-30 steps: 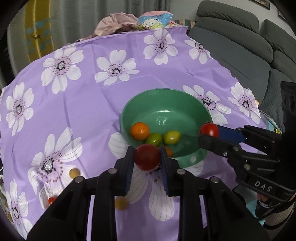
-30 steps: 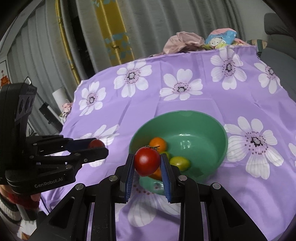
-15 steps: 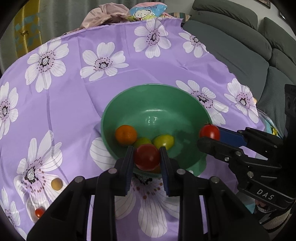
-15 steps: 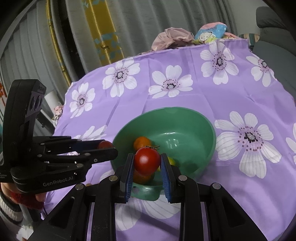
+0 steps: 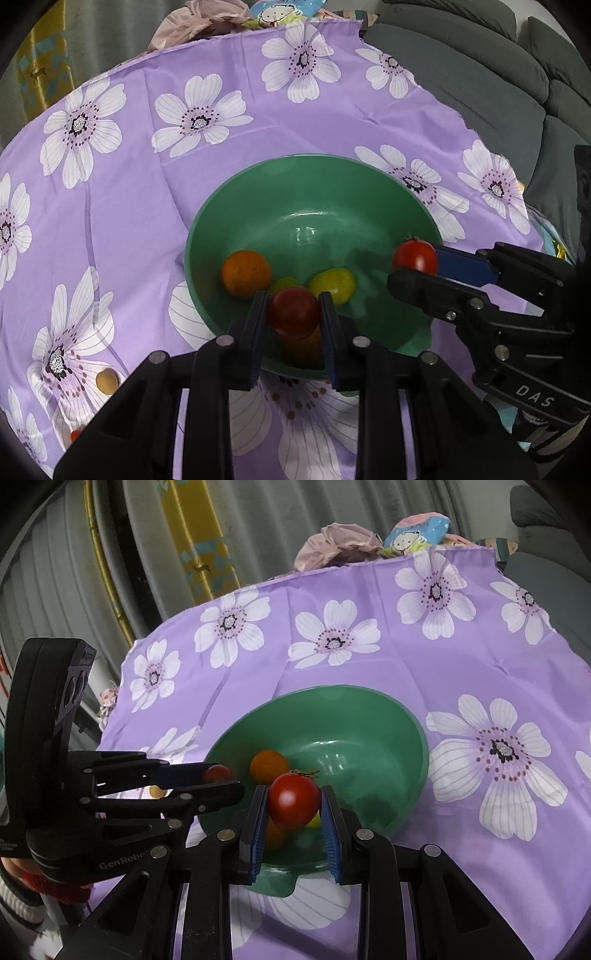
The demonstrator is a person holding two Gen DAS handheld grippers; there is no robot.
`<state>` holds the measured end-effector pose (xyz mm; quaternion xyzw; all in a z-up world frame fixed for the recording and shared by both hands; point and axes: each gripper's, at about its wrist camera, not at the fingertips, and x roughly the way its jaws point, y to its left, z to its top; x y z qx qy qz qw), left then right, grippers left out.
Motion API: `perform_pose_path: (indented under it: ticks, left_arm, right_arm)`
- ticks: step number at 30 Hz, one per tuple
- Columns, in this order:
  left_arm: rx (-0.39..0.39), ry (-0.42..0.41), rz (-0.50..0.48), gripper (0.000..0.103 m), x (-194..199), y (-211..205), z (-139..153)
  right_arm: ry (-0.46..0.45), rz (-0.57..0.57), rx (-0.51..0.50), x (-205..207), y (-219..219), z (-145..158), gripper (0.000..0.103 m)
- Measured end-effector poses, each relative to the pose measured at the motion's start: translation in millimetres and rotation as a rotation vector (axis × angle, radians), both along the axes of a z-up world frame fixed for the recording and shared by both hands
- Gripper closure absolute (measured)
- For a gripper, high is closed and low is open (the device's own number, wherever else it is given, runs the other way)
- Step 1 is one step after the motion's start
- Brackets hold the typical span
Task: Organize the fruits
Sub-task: 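Lower the red cherry tomato into the bowl with the left gripper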
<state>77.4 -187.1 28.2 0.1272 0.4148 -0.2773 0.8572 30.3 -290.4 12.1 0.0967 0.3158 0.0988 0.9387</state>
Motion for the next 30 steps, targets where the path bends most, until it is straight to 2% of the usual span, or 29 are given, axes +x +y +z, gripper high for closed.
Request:
perform_pose_path:
  ticks: [30]
  left_arm:
    - [0.052,0.017,0.012,0.077,17,-5,-12]
  right_arm:
    - [0.034,0.015,-0.042,17,6,-3,0.074]
